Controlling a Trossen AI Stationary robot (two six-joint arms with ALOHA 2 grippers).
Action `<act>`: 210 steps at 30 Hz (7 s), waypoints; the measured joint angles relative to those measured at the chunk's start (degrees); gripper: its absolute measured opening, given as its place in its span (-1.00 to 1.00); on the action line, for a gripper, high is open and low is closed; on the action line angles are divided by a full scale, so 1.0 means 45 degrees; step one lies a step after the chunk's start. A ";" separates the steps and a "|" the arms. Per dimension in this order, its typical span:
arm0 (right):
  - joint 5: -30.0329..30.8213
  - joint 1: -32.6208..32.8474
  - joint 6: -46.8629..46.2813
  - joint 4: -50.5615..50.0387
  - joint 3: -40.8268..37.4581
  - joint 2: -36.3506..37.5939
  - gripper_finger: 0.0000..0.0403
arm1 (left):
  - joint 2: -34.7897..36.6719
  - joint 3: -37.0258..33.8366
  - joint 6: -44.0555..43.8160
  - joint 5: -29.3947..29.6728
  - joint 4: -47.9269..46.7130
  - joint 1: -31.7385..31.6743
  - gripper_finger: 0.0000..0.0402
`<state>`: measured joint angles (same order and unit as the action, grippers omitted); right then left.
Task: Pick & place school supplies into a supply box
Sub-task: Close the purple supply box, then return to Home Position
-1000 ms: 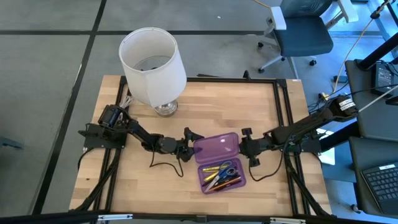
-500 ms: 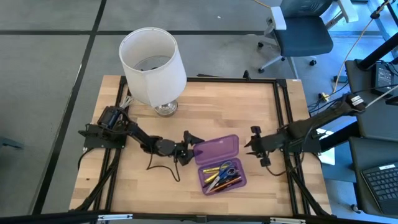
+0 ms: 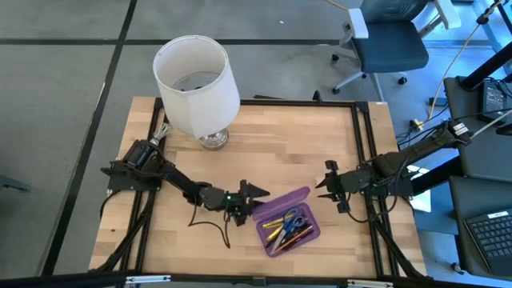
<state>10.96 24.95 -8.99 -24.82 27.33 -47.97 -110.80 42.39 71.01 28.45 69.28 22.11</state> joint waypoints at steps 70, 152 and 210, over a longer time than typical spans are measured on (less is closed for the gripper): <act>-0.5362 -0.0019 -0.0510 0.8011 -0.4065 -0.2393 -0.24 | -0.0029 0.1715 -2.3561 -0.4037 -0.8029 -0.0845 0.75; -0.4105 -0.0019 -0.2504 0.2761 -0.3011 0.0371 -0.24 | 0.0579 0.4169 -1.9313 -0.0888 -0.9453 -0.0315 0.75; -0.4126 0.0053 -0.2485 0.1534 -0.1750 0.1283 -0.24 | -0.0740 0.9878 -1.7594 -0.1534 -1.7377 -0.0450 0.75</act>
<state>-7.61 25.19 -20.18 -17.91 19.46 -42.19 -114.13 86.84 -8.16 21.55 -8.92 20.08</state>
